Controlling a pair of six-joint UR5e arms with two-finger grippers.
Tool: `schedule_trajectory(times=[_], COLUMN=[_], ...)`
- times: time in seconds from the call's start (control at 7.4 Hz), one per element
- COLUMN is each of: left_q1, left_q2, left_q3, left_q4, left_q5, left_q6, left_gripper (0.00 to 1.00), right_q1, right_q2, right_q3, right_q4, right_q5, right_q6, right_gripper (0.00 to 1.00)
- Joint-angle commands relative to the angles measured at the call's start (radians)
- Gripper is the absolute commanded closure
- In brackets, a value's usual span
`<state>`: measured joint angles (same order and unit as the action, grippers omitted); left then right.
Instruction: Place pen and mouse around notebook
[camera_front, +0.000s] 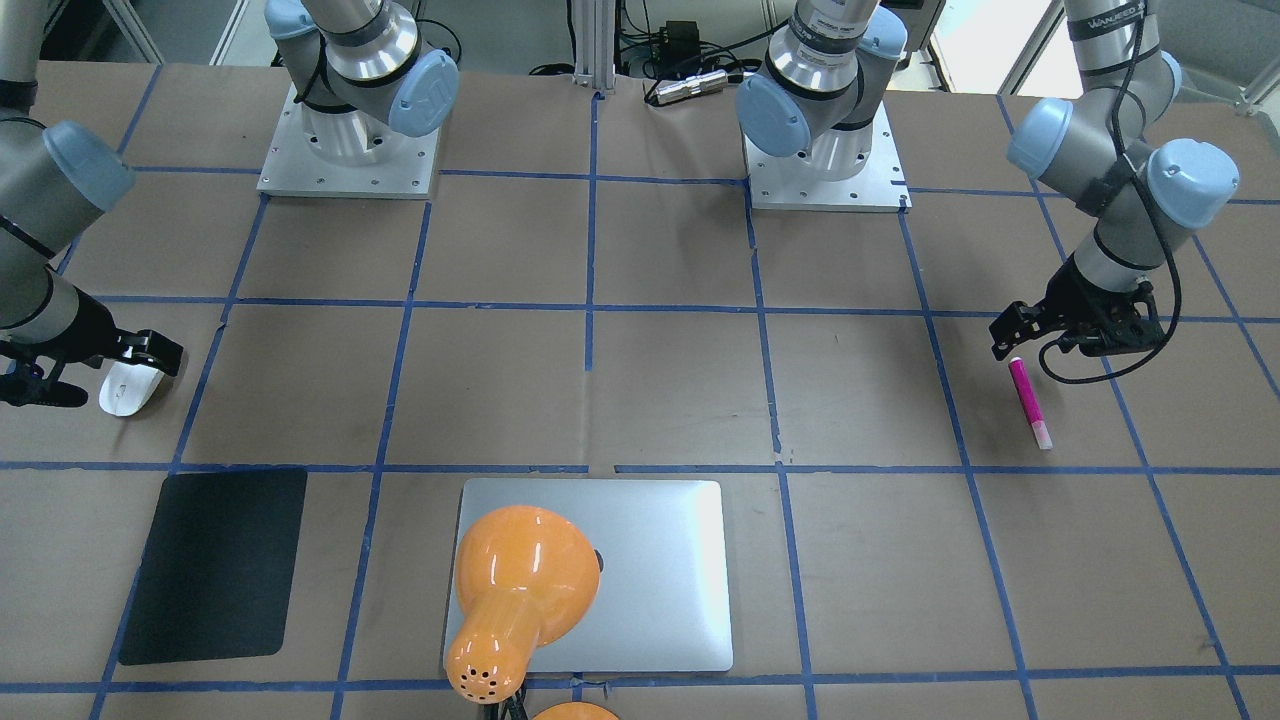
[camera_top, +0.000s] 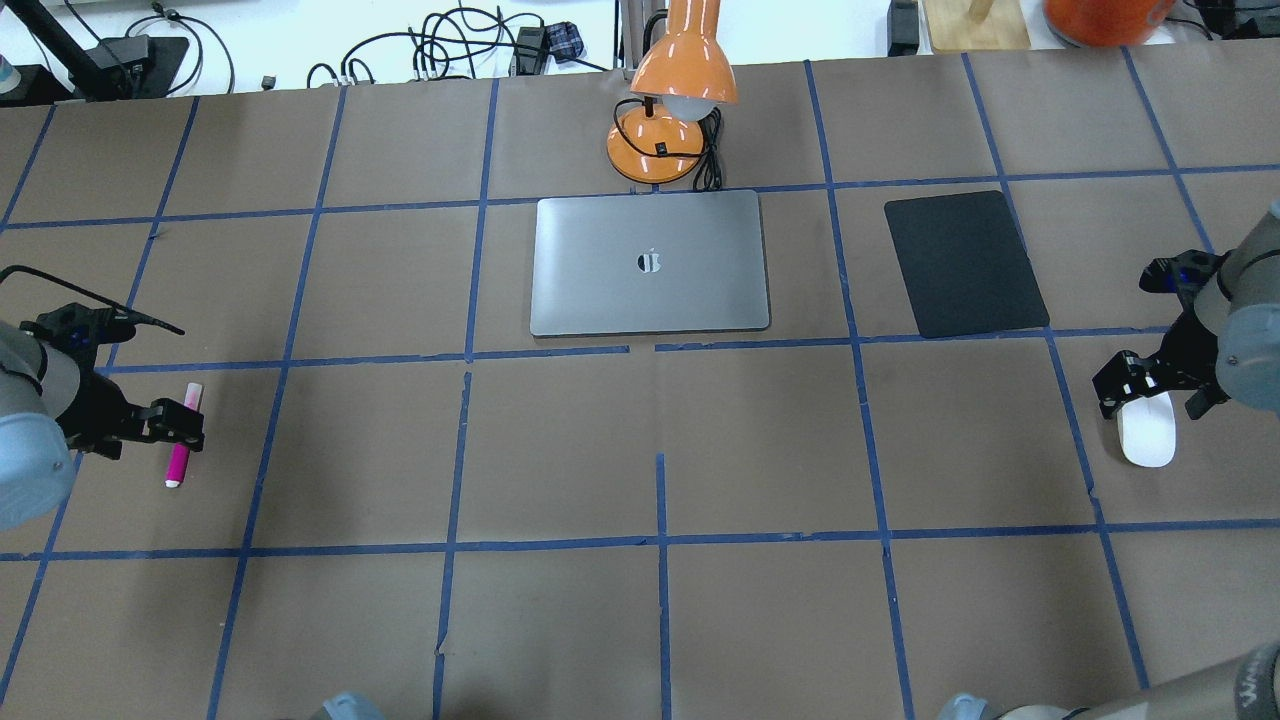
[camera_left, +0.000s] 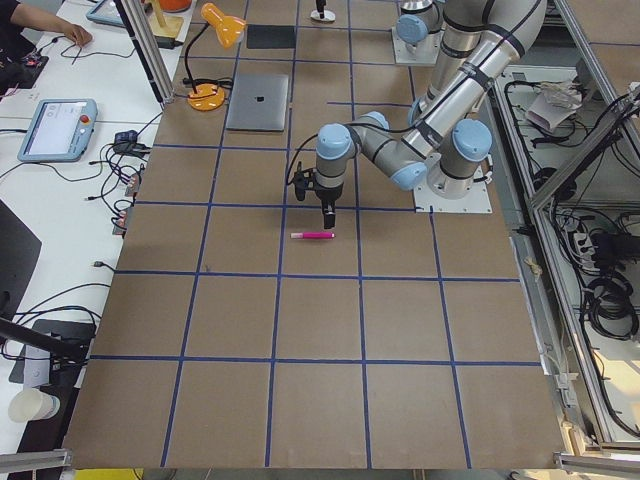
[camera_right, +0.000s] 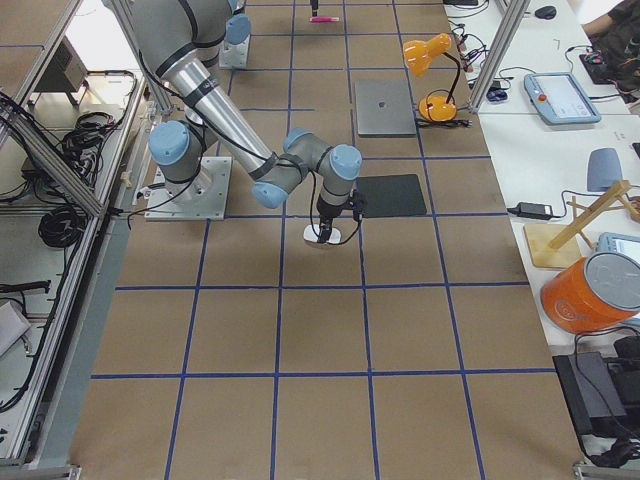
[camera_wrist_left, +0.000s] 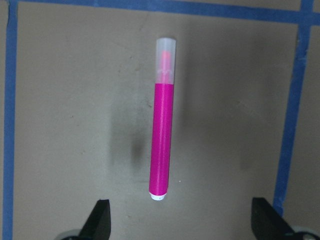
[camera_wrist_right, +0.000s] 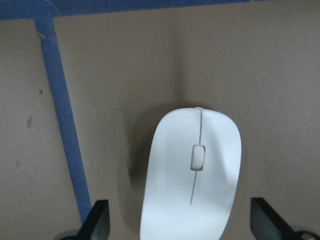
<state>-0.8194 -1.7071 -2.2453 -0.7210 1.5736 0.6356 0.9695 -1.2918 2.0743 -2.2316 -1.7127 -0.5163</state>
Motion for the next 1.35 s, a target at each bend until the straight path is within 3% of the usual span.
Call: schedule_trajectory(times=[0.0, 0.14, 0.27, 0.41, 0.54, 0.68, 0.81, 0.95, 1.08, 1.22], left_q1=[0.011, 0.009, 0.006, 0.005, 0.003, 0.002, 0.002, 0.000, 0.000, 0.000], left_q2=[-0.077, -0.107, -0.127, -0.143, -0.151, -0.152, -0.157, -0.157, -0.157, -0.155], left_q3=[0.001, 0.015, 0.032, 0.033, 0.033, 0.033, 0.033, 0.033, 0.033, 0.033], left_q4=[0.093, 0.162, 0.175, 0.176, 0.181, 0.181, 0.181, 0.183, 0.183, 0.183], left_q5=[-0.010, -0.024, -0.027, -0.068, -0.073, -0.073, -0.073, -0.073, -0.073, -0.073], left_q6=[0.003, 0.006, 0.006, 0.007, 0.010, 0.009, 0.007, 0.007, 0.009, 0.010], left_gripper=[0.00, 0.08, 0.10, 0.23, 0.36, 0.38, 0.49, 0.72, 0.83, 1.00], right_q1=[-0.003, -0.003, -0.003, -0.003, -0.003, -0.003, -0.002, -0.002, 0.009, 0.037], right_q2=[0.008, 0.009, 0.009, 0.008, 0.014, 0.014, 0.009, -0.001, -0.021, -0.032], right_q3=[0.000, 0.001, 0.000, 0.000, 0.001, -0.010, -0.013, -0.016, -0.057, -0.145], right_q4=[-0.011, -0.013, -0.006, -0.006, -0.003, 0.003, 0.007, 0.013, 0.027, 0.131], right_q5=[-0.025, -0.028, -0.030, -0.031, -0.031, -0.033, -0.059, -0.057, -0.050, -0.047], right_q6=[-0.001, -0.001, 0.001, -0.002, -0.004, 0.007, 0.009, 0.016, 0.018, 0.031], right_gripper=[0.00, 0.00, 0.09, 0.41, 0.44, 0.47, 0.66, 0.75, 0.75, 0.77])
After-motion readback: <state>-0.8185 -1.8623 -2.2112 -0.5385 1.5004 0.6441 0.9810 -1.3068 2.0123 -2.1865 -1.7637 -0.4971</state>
